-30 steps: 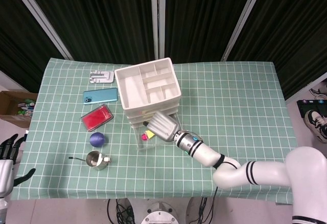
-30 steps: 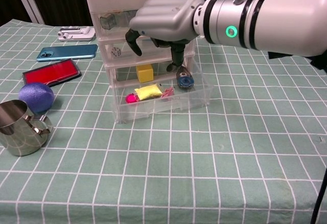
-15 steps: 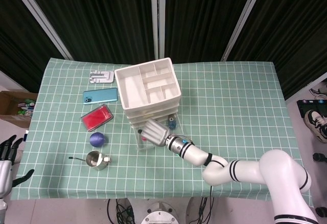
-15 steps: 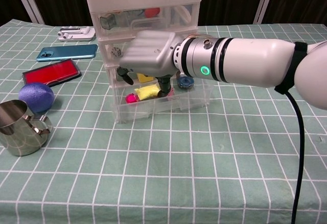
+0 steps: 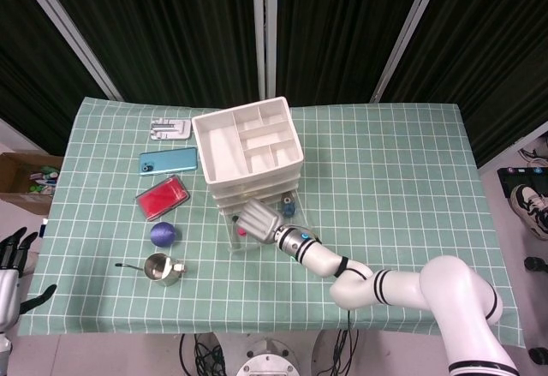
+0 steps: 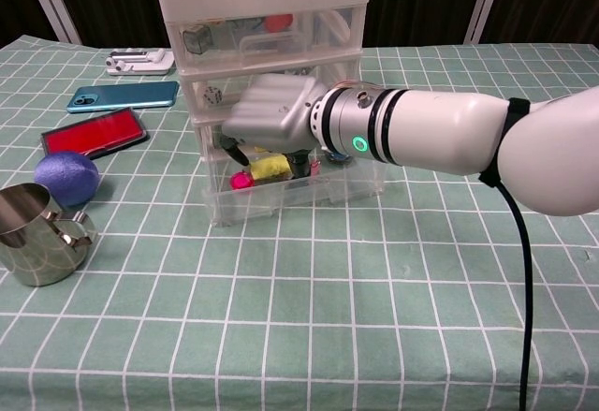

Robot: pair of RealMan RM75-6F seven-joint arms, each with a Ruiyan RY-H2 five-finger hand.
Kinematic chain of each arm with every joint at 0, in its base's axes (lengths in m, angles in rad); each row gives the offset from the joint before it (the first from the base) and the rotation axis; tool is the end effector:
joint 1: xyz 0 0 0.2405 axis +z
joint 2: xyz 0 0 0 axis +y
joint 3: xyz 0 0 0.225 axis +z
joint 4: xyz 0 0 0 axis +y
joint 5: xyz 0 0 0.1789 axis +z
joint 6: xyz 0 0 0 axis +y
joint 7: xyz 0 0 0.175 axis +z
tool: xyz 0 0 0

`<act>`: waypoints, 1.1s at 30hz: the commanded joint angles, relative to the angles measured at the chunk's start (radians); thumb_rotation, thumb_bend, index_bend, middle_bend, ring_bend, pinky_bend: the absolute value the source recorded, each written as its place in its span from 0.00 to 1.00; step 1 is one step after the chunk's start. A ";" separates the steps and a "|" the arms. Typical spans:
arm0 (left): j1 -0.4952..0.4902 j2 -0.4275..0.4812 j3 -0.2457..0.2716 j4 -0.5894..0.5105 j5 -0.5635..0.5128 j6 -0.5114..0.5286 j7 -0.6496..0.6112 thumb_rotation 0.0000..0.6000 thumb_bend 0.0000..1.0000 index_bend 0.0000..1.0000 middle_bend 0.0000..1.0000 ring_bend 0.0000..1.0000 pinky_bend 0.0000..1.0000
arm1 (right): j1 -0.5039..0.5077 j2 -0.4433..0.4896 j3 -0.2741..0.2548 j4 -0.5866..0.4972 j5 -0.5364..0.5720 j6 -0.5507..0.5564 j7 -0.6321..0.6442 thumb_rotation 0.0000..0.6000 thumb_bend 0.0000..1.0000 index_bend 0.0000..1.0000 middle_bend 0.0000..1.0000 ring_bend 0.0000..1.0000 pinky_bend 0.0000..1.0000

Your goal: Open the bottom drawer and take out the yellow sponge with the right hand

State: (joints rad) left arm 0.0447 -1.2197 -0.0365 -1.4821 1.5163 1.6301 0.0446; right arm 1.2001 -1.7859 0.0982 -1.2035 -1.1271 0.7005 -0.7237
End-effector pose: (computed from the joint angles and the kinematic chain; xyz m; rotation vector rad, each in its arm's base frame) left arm -0.2972 0.1673 0.1755 -1.2749 -0.8195 -0.8345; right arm 0.0046 -0.3424 -0.0982 2.3856 -0.0994 0.6857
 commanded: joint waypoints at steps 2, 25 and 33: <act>-0.001 -0.002 -0.001 0.004 0.000 -0.001 -0.004 1.00 0.00 0.14 0.08 0.11 0.19 | 0.003 -0.012 0.003 0.015 0.015 -0.008 -0.008 1.00 0.12 0.38 0.95 0.93 1.00; 0.006 -0.002 0.000 0.022 0.015 0.019 -0.035 1.00 0.00 0.14 0.08 0.11 0.19 | -0.085 0.105 0.012 -0.190 -0.102 0.191 0.025 1.00 0.33 0.68 0.95 0.95 1.00; 0.008 0.001 0.004 0.011 0.029 0.029 -0.024 1.00 0.00 0.14 0.08 0.11 0.19 | -0.244 0.327 -0.107 -0.488 -0.269 0.370 0.075 1.00 0.33 0.68 0.95 0.95 1.00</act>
State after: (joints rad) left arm 0.0523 -1.2189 -0.0328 -1.4702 1.5449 1.6587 0.0202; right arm 1.0241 -1.5355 0.0485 -1.6102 -1.3268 1.0024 -0.6779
